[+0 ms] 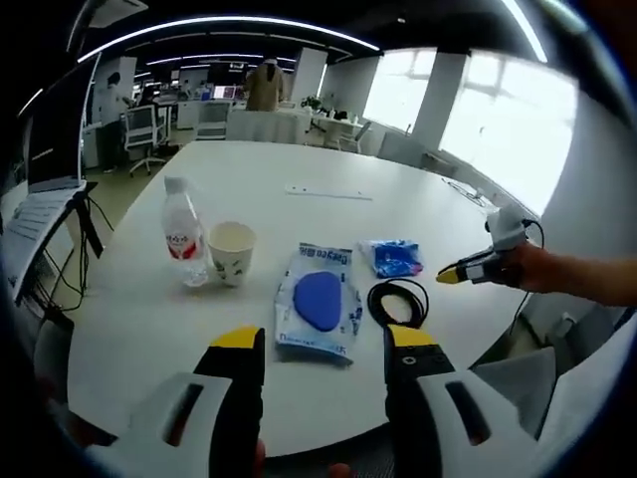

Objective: Arrange the tabletop items into an orderly group along one side of the table until the central work area is clear of visible clutter.

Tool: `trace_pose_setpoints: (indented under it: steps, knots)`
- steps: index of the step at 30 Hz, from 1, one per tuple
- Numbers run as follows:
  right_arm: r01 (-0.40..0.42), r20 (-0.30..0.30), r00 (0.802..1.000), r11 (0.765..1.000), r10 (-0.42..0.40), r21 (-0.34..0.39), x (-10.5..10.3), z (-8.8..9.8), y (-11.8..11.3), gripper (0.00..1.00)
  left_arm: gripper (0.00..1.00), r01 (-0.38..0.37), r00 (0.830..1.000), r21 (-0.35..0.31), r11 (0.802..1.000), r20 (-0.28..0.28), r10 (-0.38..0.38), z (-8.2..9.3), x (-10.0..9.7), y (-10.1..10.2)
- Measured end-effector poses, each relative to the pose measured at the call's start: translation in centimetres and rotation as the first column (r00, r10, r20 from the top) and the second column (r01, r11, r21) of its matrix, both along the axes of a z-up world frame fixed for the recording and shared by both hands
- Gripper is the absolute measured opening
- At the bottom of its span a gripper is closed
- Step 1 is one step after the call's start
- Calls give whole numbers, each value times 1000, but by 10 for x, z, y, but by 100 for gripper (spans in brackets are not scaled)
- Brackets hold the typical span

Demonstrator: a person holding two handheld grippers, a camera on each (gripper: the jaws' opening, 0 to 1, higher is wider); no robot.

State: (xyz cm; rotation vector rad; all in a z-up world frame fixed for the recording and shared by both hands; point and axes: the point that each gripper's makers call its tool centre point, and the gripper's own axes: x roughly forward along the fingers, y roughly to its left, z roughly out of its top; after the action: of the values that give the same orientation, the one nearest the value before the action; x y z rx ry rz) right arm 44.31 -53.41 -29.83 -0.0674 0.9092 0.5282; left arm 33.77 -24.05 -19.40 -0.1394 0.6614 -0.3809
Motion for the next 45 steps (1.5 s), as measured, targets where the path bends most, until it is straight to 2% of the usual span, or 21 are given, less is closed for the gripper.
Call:
trace_pose_setpoints:
  steps: [5,10,15,21,22,25,32,33,34,40,45]
  knots:
    - [-35,19,999,999,34,5,4,11,17,14,47,-10,1000,-30,999,-28,9,-12,-2,-8]
    - [-142,50,989,990,142,-12,11,23,41,14,47,-14,998,-44,999,-56,12,-23,0,-15]
    - [-266,94,959,964,267,-26,24,40,77,14,47,-20,997,-72,997,-76,14,-35,5,-22]
    - [-378,102,919,925,381,-42,42,44,111,15,47,-25,993,-83,996,-118,15,-52,10,-28]
    - [-390,101,914,920,393,-42,44,44,116,16,46,-31,991,-86,996,-130,19,-56,12,-28]
    - [-455,92,884,888,459,-62,53,39,132,17,45,-54,988,-99,994,-149,39,-64,16,-28]
    - [-523,57,847,848,528,-86,72,24,155,20,45,-74,982,-96,993,-179,56,-80,27,-37]
    - [-527,50,845,845,532,-85,74,22,156,20,45,-79,980,-91,993,-188,61,-83,29,-38]
    - [-553,31,829,828,558,-97,84,16,161,20,43,-110,970,-73,991,-224,91,-95,31,-36]
    - [-592,-19,804,797,594,-116,94,-2,166,22,39,-146,952,-75,986,-280,120,-114,31,-34]
    - [-607,-46,794,783,607,-135,102,-17,170,25,38,-155,941,-79,985,-315,123,-119,28,-40]
